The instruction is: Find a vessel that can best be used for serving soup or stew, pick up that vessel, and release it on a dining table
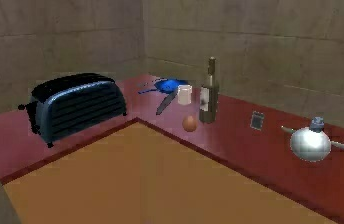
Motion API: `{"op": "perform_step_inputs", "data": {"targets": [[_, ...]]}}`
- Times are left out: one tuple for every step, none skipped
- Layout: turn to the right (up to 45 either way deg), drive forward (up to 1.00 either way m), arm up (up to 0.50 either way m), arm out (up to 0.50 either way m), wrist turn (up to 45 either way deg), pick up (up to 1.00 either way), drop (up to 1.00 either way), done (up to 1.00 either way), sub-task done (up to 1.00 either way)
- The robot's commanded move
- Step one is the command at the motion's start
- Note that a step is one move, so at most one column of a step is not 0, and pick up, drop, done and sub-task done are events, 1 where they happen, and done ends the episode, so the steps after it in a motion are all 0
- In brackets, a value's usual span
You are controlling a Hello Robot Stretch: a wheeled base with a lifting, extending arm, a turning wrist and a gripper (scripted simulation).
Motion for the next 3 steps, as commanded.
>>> {"op": "perform_step_inputs", "data": {"targets": [[0.0,0.1,0.0,0.0,0.0,0.0,0.0,0.0,0.0],[-45.0,0.0,0.0,0.0,0.0,0.0,0.0,0.0,0.0],[-36.0,0.0,0.0,0.0,0.0,0.0,0.0,0.0,0.0]]}}
